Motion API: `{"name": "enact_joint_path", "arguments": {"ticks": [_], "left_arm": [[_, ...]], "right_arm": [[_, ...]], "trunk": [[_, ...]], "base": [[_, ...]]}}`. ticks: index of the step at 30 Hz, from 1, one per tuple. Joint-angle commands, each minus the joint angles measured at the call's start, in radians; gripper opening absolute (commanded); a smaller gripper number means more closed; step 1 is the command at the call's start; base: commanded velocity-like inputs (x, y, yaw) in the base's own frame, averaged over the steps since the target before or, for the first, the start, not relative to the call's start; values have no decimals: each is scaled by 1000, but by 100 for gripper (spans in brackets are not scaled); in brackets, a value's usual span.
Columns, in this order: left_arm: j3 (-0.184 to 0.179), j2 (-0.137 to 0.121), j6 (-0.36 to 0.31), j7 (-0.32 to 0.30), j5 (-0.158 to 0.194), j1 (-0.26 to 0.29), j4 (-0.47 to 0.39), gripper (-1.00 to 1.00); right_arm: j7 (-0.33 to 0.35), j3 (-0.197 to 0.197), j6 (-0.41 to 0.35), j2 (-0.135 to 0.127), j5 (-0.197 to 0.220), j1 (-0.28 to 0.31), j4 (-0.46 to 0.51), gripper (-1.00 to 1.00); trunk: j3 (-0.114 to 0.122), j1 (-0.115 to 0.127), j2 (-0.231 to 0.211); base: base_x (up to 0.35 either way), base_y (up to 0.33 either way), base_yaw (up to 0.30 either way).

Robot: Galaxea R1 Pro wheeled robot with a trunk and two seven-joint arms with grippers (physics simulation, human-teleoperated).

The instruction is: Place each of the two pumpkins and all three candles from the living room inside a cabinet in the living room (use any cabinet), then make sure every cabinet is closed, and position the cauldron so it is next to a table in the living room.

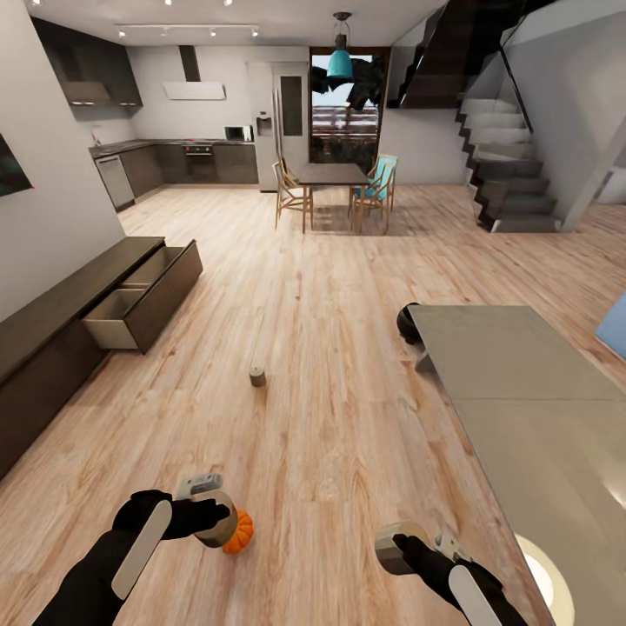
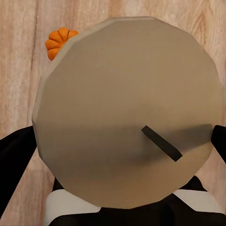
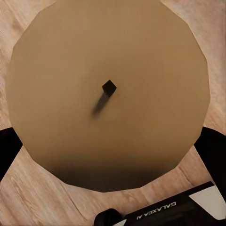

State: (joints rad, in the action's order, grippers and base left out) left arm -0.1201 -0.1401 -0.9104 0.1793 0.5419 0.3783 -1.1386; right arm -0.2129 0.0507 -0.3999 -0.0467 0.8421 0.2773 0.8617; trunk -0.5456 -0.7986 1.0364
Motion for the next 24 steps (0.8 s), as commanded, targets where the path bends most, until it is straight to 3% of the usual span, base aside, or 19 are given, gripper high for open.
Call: {"name": "enact_joint_path", "arguments": {"ticks": [1, 10, 24], "left_arm": [[-3, -1, -2, 11, 10, 1, -1, -100], [-2, -1, -1, 11, 12, 1, -1, -100], [-1, -1, -2, 11, 12, 1, -1, -100]], "right_arm": [[-9, 4, -1, -1, 11, 0, 2, -100], [-10, 8, -3, 3, -3, 0, 6, -100], [-14, 17, -4, 4, -3, 0, 5, -100]], "trunk": [[-1, 0, 1], [-1, 0, 1], [-6, 0, 1]], "base": [[114, -1, 0], [223, -95, 27], [211, -163, 253]]}}
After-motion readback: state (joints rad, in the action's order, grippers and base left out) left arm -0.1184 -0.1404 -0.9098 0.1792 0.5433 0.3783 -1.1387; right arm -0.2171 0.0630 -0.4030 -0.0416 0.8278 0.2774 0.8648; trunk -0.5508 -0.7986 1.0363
